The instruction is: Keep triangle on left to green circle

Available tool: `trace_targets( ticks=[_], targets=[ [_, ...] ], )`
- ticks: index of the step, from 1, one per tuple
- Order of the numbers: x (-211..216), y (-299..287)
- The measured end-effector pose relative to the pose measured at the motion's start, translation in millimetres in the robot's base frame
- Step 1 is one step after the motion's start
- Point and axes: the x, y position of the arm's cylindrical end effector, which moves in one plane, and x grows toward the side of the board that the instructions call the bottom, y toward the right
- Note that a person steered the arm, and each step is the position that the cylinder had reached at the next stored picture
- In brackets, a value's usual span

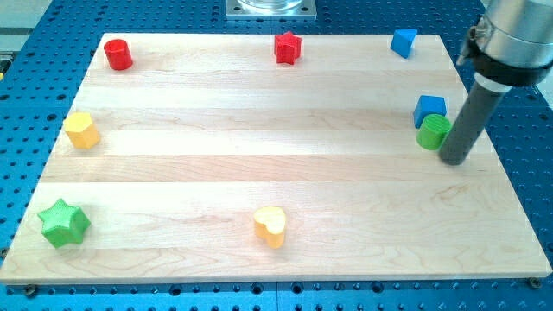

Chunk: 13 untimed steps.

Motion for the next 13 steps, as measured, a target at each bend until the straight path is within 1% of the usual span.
trace_targets(
  ticks=[1, 2, 3, 5, 6, 7, 8, 9, 10, 11, 12, 13],
  targets=[
    [-53.4, 29.8],
    [-102.2, 30.0],
    [-169.1, 30.0],
    [-257.4, 20.6],
    [-257.1, -41.6],
    [-229.0, -73.0],
    [-210.3, -91.8],
    [-219.7, -130.2],
    [-163.3, -135.6],
    [-117.2, -126.9],
    [-123.6, -132.9],
    [-130.2, -167.2]
  ],
)
